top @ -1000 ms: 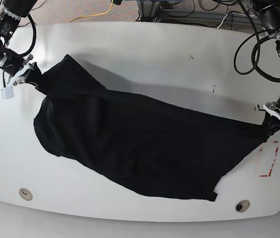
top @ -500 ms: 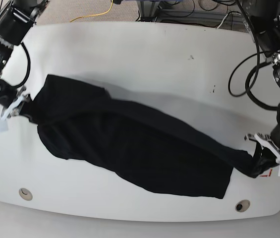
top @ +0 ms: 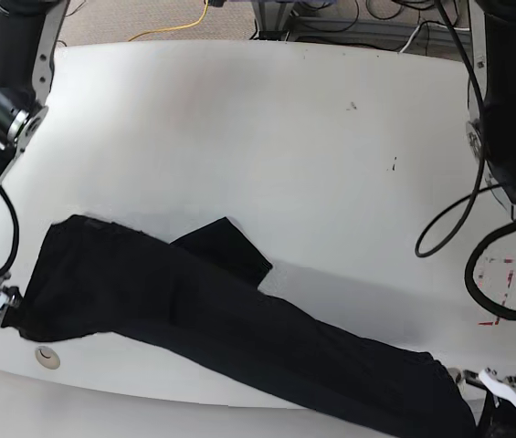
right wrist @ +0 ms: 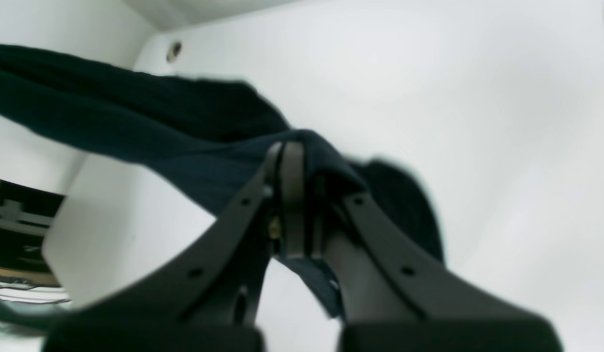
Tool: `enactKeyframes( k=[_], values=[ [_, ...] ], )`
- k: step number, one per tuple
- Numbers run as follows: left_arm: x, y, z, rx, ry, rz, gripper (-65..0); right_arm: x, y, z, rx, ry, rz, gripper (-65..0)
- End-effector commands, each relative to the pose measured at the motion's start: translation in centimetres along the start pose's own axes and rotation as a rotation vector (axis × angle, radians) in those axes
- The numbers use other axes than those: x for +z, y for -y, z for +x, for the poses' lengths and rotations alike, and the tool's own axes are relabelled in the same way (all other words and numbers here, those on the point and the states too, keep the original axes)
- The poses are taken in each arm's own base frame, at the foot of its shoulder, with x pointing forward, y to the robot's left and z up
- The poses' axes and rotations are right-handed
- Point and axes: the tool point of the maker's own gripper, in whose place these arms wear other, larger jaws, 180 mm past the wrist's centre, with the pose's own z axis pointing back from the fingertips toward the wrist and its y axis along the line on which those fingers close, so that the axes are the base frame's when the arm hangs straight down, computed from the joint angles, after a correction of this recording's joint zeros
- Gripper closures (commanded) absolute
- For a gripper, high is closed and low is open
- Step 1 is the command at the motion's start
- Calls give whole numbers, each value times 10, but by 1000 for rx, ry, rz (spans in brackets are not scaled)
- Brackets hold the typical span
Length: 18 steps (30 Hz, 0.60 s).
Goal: Layout the t-shirt on the table in an organized manner, then fold the t-shirt properly
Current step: 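Lift the shirt with both grippers, shake it, and lay it flat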
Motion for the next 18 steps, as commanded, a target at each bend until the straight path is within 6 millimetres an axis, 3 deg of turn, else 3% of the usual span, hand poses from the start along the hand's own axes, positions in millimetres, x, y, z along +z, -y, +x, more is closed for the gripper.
enactKeyframes(
  k=[1, 2, 6, 7, 9, 13, 18],
  values=[
    [-4, -18, 42, 11, 97, 21, -8, 20, -12, 76, 98, 121, -18, 0],
    [-7, -18, 46, 20, 104, 18, -8, 20, -14, 83, 105, 125, -19, 0],
    [-7, -30, 99, 20, 202, 25, -10, 31, -32, 142, 191, 154, -43, 0],
    [-6, -31, 106, 16, 214, 27, -10, 33, -35, 148, 202, 156, -46, 0],
    [1, -38, 139, 7, 275, 36, -10, 46, -50, 182, 258, 179, -60, 0],
    [14, -51, 189, -4, 360, 52, -10, 71, -80, 229, 348, 227, -71, 0],
    [31, -59, 231, -16, 436, 64, -10, 105, -98, 262, 426, 268, -119, 0]
  ],
)
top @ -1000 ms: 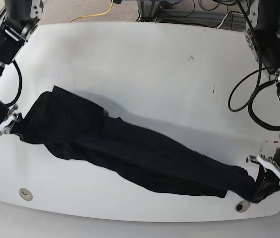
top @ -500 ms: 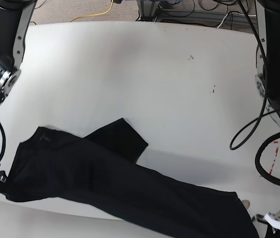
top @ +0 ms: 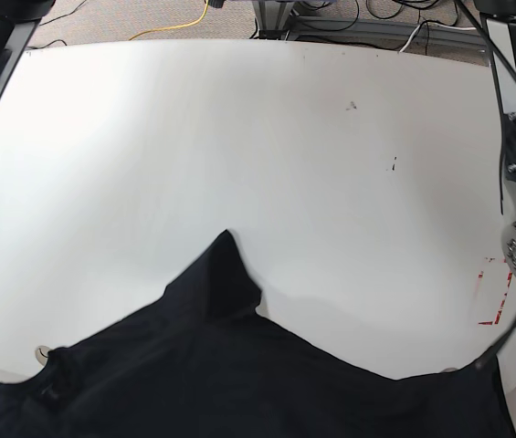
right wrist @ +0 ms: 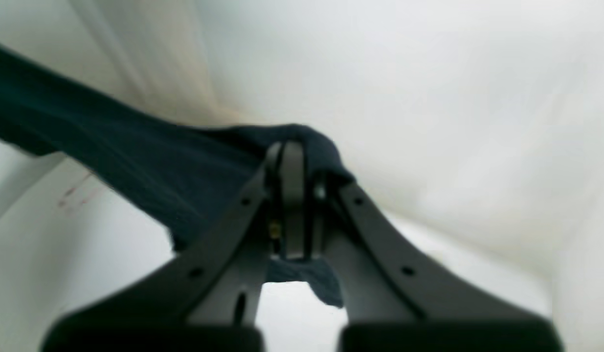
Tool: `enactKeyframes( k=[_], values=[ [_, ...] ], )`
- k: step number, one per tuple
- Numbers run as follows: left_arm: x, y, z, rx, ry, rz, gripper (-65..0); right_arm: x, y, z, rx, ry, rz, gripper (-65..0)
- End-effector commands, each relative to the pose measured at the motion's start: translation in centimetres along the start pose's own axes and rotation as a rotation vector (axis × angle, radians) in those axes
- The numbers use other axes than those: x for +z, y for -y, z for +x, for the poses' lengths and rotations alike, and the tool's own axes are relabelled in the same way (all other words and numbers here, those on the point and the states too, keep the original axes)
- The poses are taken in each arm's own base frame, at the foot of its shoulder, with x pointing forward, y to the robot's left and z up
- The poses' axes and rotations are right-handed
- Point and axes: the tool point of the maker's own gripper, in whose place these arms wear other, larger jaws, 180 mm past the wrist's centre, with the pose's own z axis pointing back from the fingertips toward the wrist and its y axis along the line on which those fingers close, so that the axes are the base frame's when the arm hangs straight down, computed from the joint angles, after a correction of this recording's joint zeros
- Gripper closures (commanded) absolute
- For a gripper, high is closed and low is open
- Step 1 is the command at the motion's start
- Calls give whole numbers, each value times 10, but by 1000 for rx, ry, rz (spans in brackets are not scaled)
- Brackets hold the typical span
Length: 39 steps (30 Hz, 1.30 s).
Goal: Layout the t-shirt on the table in an organized manner, then fold the t-shirt properly
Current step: 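Lift the shirt with both grippers, shake it, and lay it flat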
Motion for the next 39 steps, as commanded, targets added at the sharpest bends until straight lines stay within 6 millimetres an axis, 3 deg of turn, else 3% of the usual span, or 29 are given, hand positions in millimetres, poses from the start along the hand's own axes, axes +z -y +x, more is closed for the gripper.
enactKeyframes(
  k=[1, 6, 11, 13, 16, 20, 23, 28, 34, 39],
  values=[
    [4, -6, 30, -10, 70, 14, -10, 27, 4, 30, 44, 53, -41, 0],
    [14, -17, 27, -21, 59, 30, -10, 39, 7, 24, 25, 56, -22, 0],
    [15, -7, -37, 26, -48, -7, -10, 38, 27, -45, -71, -35, -13, 0],
    [23, -5, -56, 34, -76, -4, -10, 39, 31, -74, -117, -70, 3, 0],
    [38, -3, -103, 61, -161, 4, -10, 43, 36, -131, -213, -134, 29, 0],
    [56, 8, -156, 119, -257, -15, -10, 52, 30, -189, -318, -163, 75, 0],
    [77, 25, -201, 167, -339, -42, -10, 70, 27, -248, -371, -241, 45, 0],
    [113, 55, -261, 210, -476, -79, -10, 89, 9, -315, -457, -287, 34, 0],
    [169, 83, -316, 251, -631, -88, -7, 108, -17, -378, -553, -348, 29, 0],
    [220, 97, -350, 336, -735, -62, -7, 118, -43, -415, -608, -390, 43, 0]
  ],
)
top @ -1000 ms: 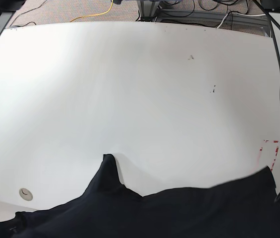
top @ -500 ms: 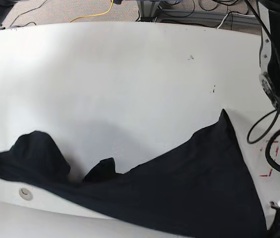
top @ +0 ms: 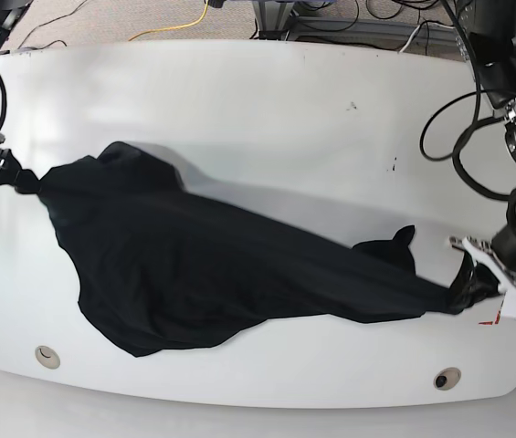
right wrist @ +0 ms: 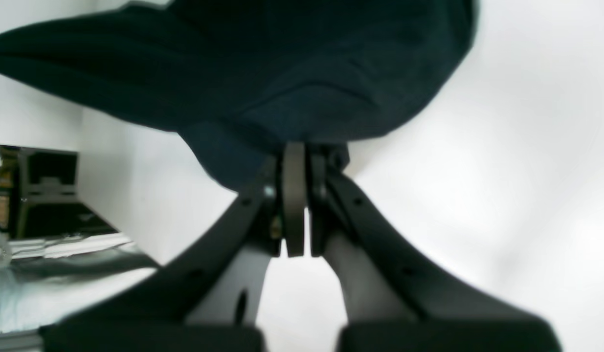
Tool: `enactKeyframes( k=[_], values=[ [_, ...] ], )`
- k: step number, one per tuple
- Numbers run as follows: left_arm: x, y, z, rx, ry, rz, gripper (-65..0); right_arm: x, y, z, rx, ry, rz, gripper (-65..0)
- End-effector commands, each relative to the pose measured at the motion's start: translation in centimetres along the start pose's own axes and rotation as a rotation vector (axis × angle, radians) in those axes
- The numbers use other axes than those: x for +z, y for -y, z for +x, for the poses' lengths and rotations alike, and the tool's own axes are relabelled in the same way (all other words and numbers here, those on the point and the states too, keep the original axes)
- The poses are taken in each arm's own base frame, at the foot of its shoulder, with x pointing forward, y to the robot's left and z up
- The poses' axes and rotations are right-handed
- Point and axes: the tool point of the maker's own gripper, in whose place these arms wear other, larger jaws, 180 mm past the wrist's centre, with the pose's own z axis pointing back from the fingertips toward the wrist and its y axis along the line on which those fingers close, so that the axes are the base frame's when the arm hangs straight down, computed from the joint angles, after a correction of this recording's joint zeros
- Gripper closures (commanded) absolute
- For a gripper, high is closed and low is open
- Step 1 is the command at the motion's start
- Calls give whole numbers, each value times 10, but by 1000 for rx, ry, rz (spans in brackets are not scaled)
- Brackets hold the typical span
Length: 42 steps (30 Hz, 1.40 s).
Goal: Layout the t-shirt on the table in an organized manner, then fold the t-shirt properly
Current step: 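Lift the shirt with both grippers, shake it, and lay it flat, then shift the right gripper along the shirt's edge and regrasp it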
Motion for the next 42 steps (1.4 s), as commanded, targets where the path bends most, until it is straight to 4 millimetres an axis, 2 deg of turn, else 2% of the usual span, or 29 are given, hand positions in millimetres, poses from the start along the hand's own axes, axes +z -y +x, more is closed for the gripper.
enactKeyframes(
  k=[1, 9, 14, 20, 23, 26, 28, 30, 31, 33, 34, 35, 37, 39, 42],
  values=[
    [14, -2, -7, 32, 24, 7, -7, 7, -8, 1, 27, 42, 12, 0],
    [42, -4, -90, 158, -142, 25, -6, -4, -9, -47, -46, -11, 32, 0],
    [58, -5, -122, 200, -213, 51, -6, -6, -9, -62, -72, -30, 35, 0],
    [65, -14, -120, 206, -203, 80, -6, -8, -10, -58, -66, -21, 40, 0],
    [60, -20, -101, 189, -153, 86, -6, -10, -14, -44, -44, 1, 50, 0],
    [56, -21, -91, 179, -129, 85, -6, -11, -15, -37, -32, 15, 55, -5],
    [56, -22, -90, 177, -127, 87, -6, -10, -15, -35, -29, 19, 53, -36],
    [57, -25, -84, 161, -122, 90, -6, -10, -17, -27, -19, 36, 57, -130],
    [57, -26, -83, 157, -122, 92, -6, -10, -17, -27, -18, 38, 57, -152],
    [57, -27, -81, 150, -118, 93, -6, -9, -15, -27, -22, 40, 48, -308],
    [57, -27, -81, 150, -118, 93, -6, -9, -14, -27, -24, 44, 45, -335],
    [57, -27, -80, 150, -118, 91, -6, -4, -8, -29, -32, 51, 21, -426],
    [57, -27, -80, 150, -116, 91, -6, -2, -2, -40, -60, 53, 0, -517],
    [57, -27, -80, 150, -116, 91, -6, -2, 1, -49, -88, 64, -13, -564],
    [57, -27, -80, 149, -117, 93, -6, 0, 10, -58, -122, 86, -54, -575]
  ],
)
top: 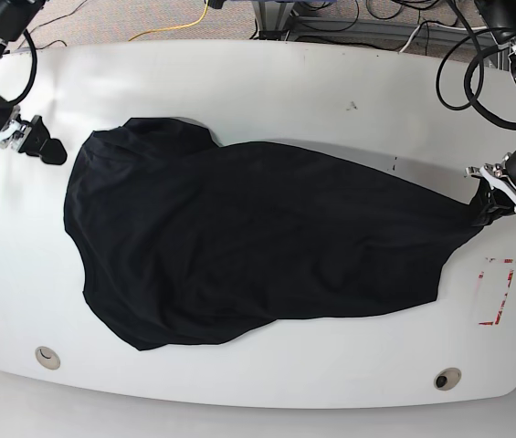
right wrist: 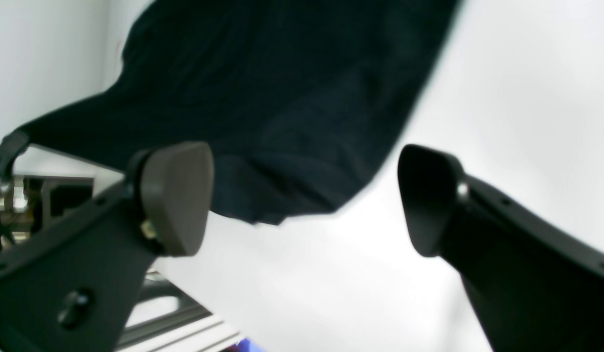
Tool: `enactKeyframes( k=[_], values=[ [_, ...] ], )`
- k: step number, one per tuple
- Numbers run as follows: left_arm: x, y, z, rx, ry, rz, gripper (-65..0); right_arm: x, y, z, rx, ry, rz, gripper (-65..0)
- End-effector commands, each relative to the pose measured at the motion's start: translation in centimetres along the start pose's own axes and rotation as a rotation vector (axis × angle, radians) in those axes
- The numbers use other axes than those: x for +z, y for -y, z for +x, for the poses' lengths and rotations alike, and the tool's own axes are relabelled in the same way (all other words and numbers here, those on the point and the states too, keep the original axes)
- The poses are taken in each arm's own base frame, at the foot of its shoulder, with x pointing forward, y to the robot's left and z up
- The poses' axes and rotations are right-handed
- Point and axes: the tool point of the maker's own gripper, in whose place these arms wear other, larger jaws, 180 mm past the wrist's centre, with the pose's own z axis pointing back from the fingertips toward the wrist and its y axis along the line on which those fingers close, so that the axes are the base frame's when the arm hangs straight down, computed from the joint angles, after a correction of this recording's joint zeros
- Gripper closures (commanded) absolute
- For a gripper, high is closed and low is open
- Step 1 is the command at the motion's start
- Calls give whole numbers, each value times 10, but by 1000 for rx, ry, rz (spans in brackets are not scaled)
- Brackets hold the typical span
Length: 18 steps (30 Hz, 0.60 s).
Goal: Layout the t-shirt on the table in an organized manner, then fold the t-shirt properly
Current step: 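Shift the right gripper along the shirt's edge and regrasp it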
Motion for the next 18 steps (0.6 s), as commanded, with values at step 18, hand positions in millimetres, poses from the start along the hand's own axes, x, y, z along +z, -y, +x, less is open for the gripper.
enactKeyframes(
  k=[18],
  values=[
    [4, 1, 16, -28, 44, -4, -6, -35, 8, -38, -69, -38, -61, -575]
  ],
)
